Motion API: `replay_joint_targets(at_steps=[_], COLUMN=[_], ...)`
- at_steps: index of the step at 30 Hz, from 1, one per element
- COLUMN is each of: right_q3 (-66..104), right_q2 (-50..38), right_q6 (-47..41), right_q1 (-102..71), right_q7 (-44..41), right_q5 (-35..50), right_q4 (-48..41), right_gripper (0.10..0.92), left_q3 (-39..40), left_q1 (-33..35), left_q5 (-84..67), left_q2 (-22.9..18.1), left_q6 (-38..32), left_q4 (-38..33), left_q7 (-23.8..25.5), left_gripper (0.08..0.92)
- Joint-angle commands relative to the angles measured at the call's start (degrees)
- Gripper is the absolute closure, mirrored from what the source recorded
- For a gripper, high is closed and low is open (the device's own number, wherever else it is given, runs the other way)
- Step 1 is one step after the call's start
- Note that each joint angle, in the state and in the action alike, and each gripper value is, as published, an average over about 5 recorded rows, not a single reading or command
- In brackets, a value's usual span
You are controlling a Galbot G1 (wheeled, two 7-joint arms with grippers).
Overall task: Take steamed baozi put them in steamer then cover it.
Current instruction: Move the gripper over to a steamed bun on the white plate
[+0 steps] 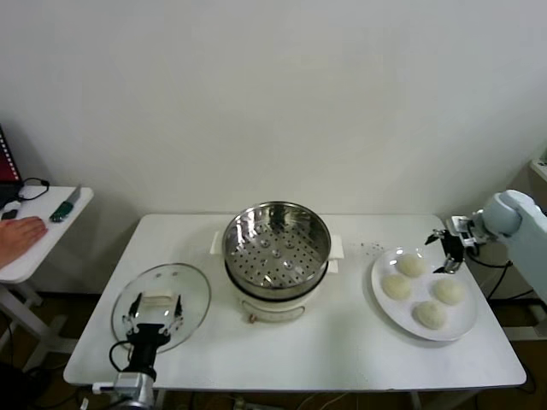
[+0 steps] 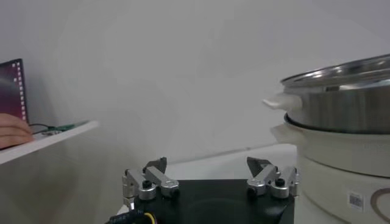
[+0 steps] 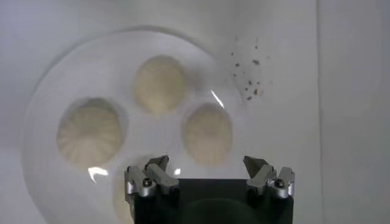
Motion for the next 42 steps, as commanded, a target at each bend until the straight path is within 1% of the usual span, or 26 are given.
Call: replay_joint_targets(at_steps=[1, 12, 19, 34, 37, 42], right_q3=[-9.06, -5.1, 0.61, 2.12, 2.15, 2.48], right_q2=[10.07, 14.54, 16.61, 17.92, 18.07, 18.04], right_q6=[1.66, 3.39, 6.34, 6.55, 6.6, 6.77], right_q1=[8.73, 3.81, 2.34, 1.9, 1.9, 1.89], right_q7=[-2.85, 0.81, 3.33, 3.46, 3.28, 2.7], right_q5=[-4.63, -11.14, -18.15, -18.9, -18.9, -18.94], right_q4=[-14.48, -17.23, -20.75, -21.99, -22.1, -22.12], right_gripper=[0.203, 0.203, 0.203, 0.203, 0.225, 0.295], left_q3=[-0.19, -0.53, -0.69, -1.03, -1.18, -1.48], left_q1=[-0.31, -0.32, -0.28, -0.1, 0.08, 0.36], left_q5=[-0.04, -0.07, -0.1, -0.08, -0.11, -0.24], left_q2=[0.15, -0.04, 0.0, 0.09, 0.1, 0.14], left_q6=[0.5, 0.56, 0.47, 0.28, 0.22, 0.13], left_q4=[0.69, 1.89, 2.29, 2.4, 2.31, 2.2], left_q7=[-0.51, -1.34, -1.41, -1.49, -1.51, -1.52], left_gripper=[0.177, 0.177, 0.177, 0.177, 0.177, 0.177])
